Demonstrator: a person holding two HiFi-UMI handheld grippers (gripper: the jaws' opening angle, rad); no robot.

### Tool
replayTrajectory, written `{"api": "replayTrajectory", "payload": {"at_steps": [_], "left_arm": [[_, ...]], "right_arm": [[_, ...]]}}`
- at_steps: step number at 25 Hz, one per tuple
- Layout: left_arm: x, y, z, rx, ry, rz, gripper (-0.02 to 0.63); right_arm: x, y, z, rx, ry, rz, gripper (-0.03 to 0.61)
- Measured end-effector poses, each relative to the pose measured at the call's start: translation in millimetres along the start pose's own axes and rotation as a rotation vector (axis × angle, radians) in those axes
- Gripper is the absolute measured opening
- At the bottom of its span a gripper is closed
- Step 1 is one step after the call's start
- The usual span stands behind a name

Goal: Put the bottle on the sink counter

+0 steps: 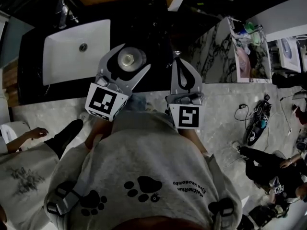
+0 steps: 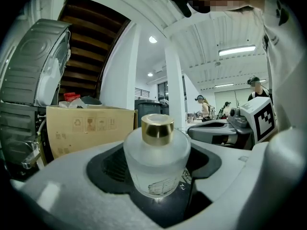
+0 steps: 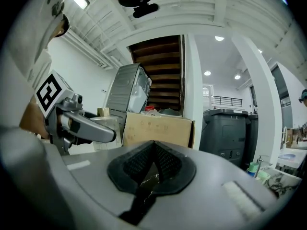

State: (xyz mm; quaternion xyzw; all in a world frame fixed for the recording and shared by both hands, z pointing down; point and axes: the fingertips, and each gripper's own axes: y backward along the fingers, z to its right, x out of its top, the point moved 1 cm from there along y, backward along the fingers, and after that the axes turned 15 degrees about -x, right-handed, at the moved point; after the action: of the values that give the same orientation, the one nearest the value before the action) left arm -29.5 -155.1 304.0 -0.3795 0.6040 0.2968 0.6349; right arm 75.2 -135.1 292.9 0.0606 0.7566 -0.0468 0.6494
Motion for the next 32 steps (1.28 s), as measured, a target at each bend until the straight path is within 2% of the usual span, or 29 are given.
{"api": "replayTrajectory", "payload": {"at_steps": [9,19,25,32], "left_arm": [[0,-28,-59,-0.088,0.004,-0.011,0.341],[-4,-54,-97,-0.203,0.0,-0.03,0.341],[-16,-67,-108,-0.211,0.019,-0.047,0.341],[-21,-83,-125,-0.167,0.02,-0.047,0.341]], "right_arm": [[-5,-60,-9,-0.066,0.007,-0.026,0.002],[-17,-102,-11,-0.144,0.033,-0.074,0.002],[-27,-116,-5,-0.149,0.045,-0.095,0.002],[-38,-134,0,-0.108,0.044,-0.105,0.002]]}}
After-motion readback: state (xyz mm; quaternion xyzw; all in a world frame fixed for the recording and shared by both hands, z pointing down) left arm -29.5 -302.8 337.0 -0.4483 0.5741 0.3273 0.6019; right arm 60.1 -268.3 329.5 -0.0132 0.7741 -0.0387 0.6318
